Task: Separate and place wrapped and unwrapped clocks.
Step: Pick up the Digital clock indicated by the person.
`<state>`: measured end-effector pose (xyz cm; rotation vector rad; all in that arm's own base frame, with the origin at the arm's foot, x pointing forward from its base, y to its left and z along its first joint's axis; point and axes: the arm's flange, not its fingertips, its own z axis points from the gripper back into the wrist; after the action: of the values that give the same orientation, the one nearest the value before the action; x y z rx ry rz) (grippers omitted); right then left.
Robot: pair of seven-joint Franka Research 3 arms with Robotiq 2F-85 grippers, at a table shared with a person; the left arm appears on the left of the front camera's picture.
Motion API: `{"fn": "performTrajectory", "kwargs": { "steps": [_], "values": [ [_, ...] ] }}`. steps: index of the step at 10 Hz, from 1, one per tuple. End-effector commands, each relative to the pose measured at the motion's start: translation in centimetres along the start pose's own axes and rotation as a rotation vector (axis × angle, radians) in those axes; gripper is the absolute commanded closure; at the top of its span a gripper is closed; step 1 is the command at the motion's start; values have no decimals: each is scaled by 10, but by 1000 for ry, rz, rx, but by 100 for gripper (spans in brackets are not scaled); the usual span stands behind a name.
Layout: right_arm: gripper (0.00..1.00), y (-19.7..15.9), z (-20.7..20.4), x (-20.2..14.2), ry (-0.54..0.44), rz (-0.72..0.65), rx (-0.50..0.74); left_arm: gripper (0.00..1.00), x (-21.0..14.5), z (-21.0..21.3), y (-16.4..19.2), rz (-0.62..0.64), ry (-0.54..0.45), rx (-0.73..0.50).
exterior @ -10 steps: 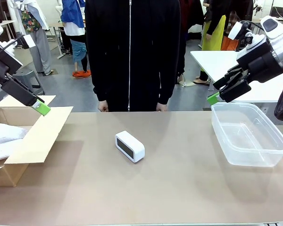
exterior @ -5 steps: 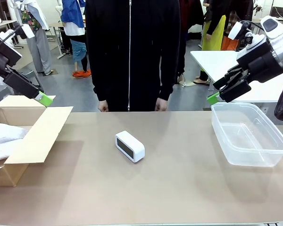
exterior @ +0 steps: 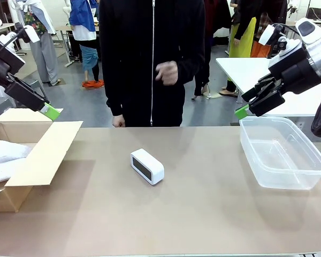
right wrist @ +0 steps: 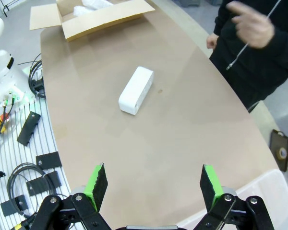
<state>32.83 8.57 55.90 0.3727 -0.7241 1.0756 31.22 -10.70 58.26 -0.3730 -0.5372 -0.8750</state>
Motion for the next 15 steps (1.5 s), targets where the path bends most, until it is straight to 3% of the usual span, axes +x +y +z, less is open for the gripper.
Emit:
{"fn": "performTrajectory", "kwargs": {
  "steps": [1,15],
  "values": [
    [0,0,-3,-1,-18,-3,20,0,-1,0,-1,5,-2,-7],
    [0,0,0,0,0,0,0,0,-1,0,-1,5,-2,-7]
  ]
}}
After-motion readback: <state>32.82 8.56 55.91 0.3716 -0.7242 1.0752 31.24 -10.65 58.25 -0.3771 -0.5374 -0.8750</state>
